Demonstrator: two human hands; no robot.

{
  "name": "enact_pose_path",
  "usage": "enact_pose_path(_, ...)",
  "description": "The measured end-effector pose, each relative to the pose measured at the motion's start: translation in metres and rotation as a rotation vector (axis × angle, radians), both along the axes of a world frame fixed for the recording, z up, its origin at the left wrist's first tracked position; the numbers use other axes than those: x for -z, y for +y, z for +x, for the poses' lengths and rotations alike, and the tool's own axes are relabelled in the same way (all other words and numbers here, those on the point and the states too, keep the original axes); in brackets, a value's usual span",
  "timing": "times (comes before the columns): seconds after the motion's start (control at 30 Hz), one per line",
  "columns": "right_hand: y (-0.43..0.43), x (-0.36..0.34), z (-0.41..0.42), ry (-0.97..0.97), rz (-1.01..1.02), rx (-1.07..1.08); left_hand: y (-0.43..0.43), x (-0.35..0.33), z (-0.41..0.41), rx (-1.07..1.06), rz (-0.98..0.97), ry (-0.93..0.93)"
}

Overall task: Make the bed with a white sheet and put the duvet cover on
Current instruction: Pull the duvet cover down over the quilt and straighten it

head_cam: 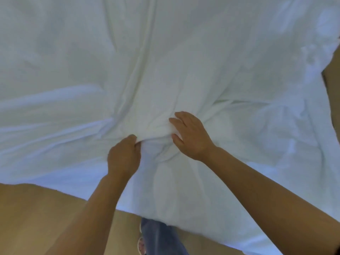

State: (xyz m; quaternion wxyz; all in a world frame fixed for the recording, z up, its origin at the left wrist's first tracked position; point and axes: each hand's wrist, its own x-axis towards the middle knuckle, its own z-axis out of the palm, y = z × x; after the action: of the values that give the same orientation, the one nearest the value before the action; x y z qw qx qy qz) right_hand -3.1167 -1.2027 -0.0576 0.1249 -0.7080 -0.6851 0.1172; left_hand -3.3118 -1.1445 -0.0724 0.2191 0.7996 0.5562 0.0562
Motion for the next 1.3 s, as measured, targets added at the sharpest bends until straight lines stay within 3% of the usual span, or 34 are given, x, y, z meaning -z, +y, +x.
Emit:
enact_pose_path(0.07, -0.028, 0.000, 0.015, -0.018, 0.001, 0.058, 0.008, -0.019, -0.014, -0.108, -0.038, -0.197)
enact_pose_path(0.13, -0.053, 0.005, 0.039, -0.106, -0.075, 0.163, 0.014, -0.035, -0.017, -0.173, -0.139, -0.249)
enact_pose_path(0.23, -0.090, 0.024, 0.076, -0.291, -0.487, 0.308, 0.001, -0.040, 0.011, -0.071, -0.158, 0.018)
enact_pose_path(0.3, -0.104, 0.038, 0.097, -0.348, -0.590, 0.328, -0.028, -0.037, 0.043, 0.021, -0.066, 0.089)
enact_pose_path(0.5, -0.087, 0.053, 0.129, -0.352, -0.288, 0.278, -0.082, -0.009, 0.131, 0.425, 0.311, 0.123)
enact_pose_path(0.6, -0.068, 0.058, 0.149, -0.394, -0.184, 0.206, -0.087, 0.011, 0.174, 0.499, 0.239, 0.246)
enact_pose_path(0.7, -0.061, 0.053, 0.184, -0.408, -0.173, 0.253, -0.081, 0.030, 0.210, 0.426, 0.129, 0.421)
enact_pose_path(0.83, -0.084, 0.040, 0.225, -0.549, -0.318, 0.295, -0.082, 0.040, 0.255, 0.333, 0.146, 0.434)
enact_pose_path(0.93, -0.106, 0.044, 0.245, -0.500, -0.402, 0.349, -0.090, 0.045, 0.298, 0.353, 0.191, 0.381)
enact_pose_path(1.03, -0.108, 0.044, 0.268, -0.427, -0.351, 0.394, -0.098, 0.049, 0.330, 0.370, 0.275, 0.344)
enact_pose_path(1.17, -0.090, 0.033, 0.287, -0.280, -0.305, 0.270, -0.096, 0.051, 0.344, 0.342, 0.291, 0.372)
enact_pose_path(1.3, -0.091, -0.005, 0.290, 0.019, -0.230, 0.202, -0.091, 0.024, 0.356, 0.263, 0.393, 0.232)
